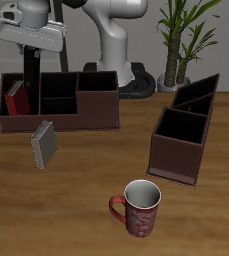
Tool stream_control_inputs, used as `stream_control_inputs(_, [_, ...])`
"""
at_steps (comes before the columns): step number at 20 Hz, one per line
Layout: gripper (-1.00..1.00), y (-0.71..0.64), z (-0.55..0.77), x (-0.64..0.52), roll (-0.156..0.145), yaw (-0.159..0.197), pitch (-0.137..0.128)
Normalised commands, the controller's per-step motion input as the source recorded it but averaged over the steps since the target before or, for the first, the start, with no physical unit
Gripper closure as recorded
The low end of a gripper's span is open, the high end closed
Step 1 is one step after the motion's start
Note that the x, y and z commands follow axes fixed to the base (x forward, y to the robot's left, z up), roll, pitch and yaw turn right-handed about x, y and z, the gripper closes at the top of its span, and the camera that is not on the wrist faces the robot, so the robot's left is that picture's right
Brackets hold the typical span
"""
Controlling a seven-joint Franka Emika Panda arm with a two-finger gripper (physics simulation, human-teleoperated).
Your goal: Place the red book into the back desk caddy's left compartment and place the black book into the back desk caddy's left compartment and place the yellow book into the left desk caddy's right compartment
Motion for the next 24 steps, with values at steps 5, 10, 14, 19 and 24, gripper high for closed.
stream_control_inputs(5, [1.0, -0.04, -0.2, 0.03, -0.015, -0.019, 0.03])
stream_control_inputs(10, [1.0, -0.01, -0.22, -0.02, -0.006, -0.026, 0.032])
stream_control_inputs(14, [1.0, 0.02, -0.19, -0.05, 0.011, 0.016, 0.02])
stream_control_inputs(19, [1.0, -0.09, -0.16, -0.06, -0.027, -0.003, 0.046])
stream_control_inputs(24, [1.0, 0.0, -0.13, -0.07, 0.0, 0.012, 0.014])
